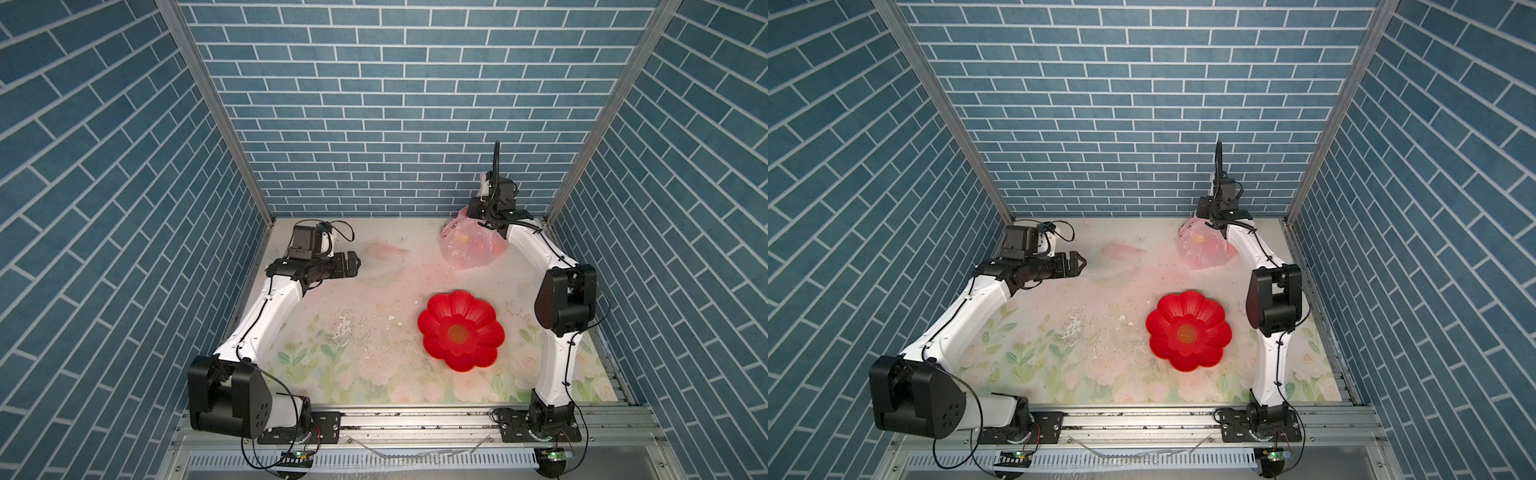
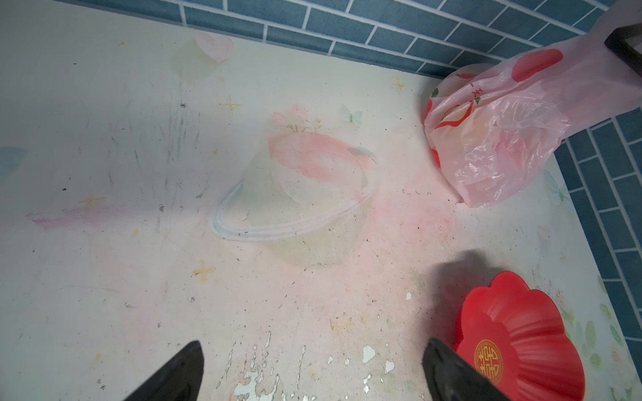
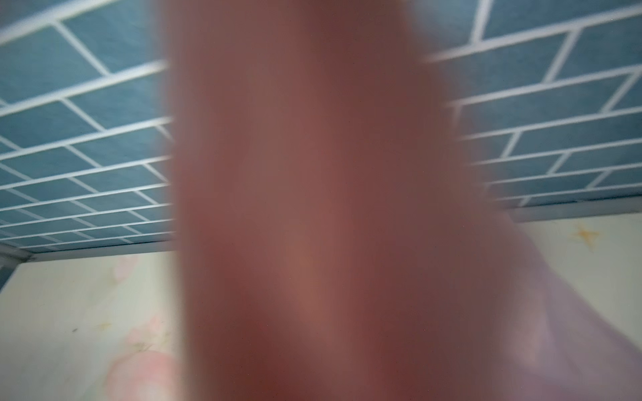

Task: Take the fake fruits out of the plastic bag
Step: 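Grasp the pink bag's handle with the right gripper and lift it, then drag the bag nearer with the right gripper while the left gripper grasps the other handle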

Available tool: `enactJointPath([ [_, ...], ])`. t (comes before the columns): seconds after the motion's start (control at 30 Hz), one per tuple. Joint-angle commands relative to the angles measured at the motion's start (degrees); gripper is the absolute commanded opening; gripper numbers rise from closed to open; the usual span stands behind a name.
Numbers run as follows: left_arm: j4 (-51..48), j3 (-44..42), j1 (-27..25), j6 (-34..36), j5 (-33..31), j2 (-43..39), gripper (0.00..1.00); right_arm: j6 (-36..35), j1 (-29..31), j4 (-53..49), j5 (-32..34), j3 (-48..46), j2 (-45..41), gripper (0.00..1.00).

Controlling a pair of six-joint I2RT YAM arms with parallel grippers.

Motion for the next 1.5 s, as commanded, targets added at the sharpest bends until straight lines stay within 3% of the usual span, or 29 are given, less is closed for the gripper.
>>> enactJointPath([
  [0.0, -1.54, 2.10, 0.23, -1.91, 0.34, -0.11, 0.99, -1.49, 6.04, -2.92, -4.54, 4.64, 0.33, 0.00],
  [0.43, -6.51, 3.40, 4.27, -7.88, -4.20, -9.41, 0.99, 7.24, 24.68, -4.23, -2.47, 12.20, 4.22, 0.00],
  [0.77, -11.75, 1.47, 8.93, -9.94, -3.17, -18.74, 0.99, 9.26, 31.89, -8.23, -3.25, 22.54, 10.10, 0.00],
  [0.9, -9.51, 0.70, 8.93, -11.82, 0.04, -19.15, 0.99, 8.87, 31.91, -9.93, -3.26, 22.08, 9.05, 0.18],
  [1.03, -4.16, -0.90, 8.93, -15.30, 5.06, -18.24, 0.99, 7.54, 31.91, -10.17, -4.17, 15.58, 2.82, 0.40],
  [1.2, 5.62, -3.93, 7.99, -19.62, 11.14, -16.28, 0.99, 7.76, 32.05, -7.55, -6.11, 1.58, -8.00, 0.51],
  [1.47, 7.24, 0.02, -3.48, -17.11, 4.73, -11.16, 0.99, 8.55, 32.21, -6.62, -3.70, -16.12, -24.06, 0.58],
])
